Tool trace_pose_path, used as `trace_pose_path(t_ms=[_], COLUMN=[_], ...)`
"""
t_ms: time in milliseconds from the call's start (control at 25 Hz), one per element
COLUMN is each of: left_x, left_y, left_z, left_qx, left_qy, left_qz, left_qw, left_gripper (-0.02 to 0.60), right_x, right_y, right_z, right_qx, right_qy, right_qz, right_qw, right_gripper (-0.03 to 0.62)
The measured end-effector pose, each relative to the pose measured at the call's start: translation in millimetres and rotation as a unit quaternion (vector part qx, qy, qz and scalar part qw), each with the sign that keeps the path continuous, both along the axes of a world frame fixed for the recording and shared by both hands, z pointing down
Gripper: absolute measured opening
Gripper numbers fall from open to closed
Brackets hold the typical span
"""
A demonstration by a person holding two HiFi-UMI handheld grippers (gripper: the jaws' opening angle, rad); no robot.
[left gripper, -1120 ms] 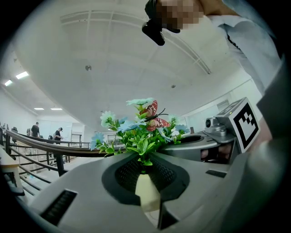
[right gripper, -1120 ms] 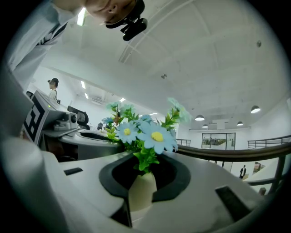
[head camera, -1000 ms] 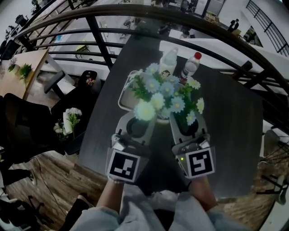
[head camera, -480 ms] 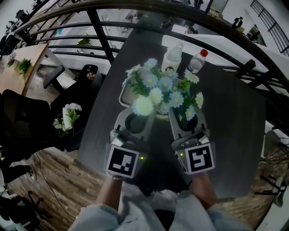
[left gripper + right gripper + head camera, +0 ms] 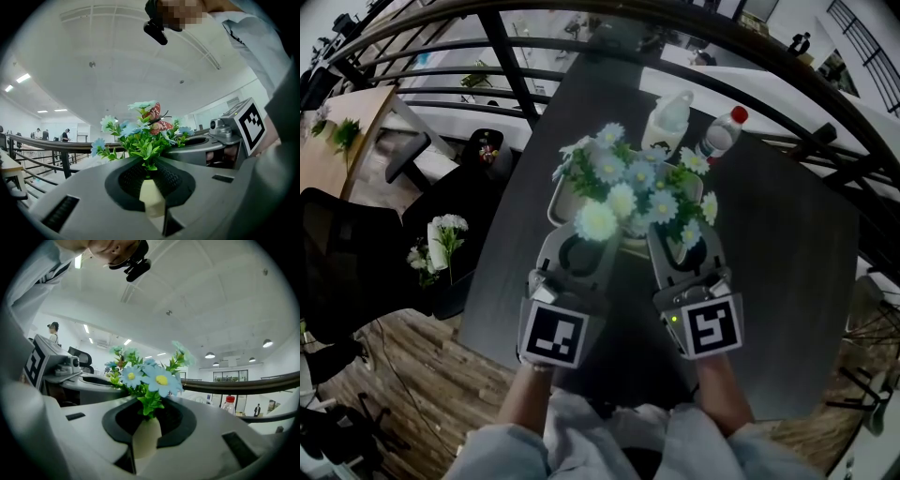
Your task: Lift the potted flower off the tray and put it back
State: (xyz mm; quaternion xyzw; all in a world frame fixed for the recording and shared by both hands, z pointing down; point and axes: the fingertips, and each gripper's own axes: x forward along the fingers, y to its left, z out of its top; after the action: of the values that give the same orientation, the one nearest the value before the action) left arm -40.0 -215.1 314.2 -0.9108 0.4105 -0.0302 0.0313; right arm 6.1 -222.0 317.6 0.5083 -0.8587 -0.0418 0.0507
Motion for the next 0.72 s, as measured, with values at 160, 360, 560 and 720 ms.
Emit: trace_pose_path(t_ms=[160,360,560,720], left_x=[-2,-4,-6,-3], left_y=[-15,-26,-38,-47], left_z=[11,28,45,57], left_qx=[-0.004,-0.014,-0.026,-0.03], left_qy=[-0.004,-0.013,-0.018,-0.022], left_qz=[-0.004,-0.01,-0.016,-0.019], left_qw=[1.0,0.9998,0.9994,0.9991], left_gripper=[0.037,0.037,0.037,0.037], right_x=[-2,-4,-7,-4], right_y=[-16,-29,-42,-51], right_z=[12,28,44,58], right_qx=[-0.007,-0.019,-0.031,-0.042], right_qy=[-0.003,-0.015,-0.023,-0.029], right_qz=[-0.002,-0.003,-0.01,-0.007], right_qw=[1.0,1.0,0.999,0.999], right_gripper=[0.07,0.069,0.069,0.069])
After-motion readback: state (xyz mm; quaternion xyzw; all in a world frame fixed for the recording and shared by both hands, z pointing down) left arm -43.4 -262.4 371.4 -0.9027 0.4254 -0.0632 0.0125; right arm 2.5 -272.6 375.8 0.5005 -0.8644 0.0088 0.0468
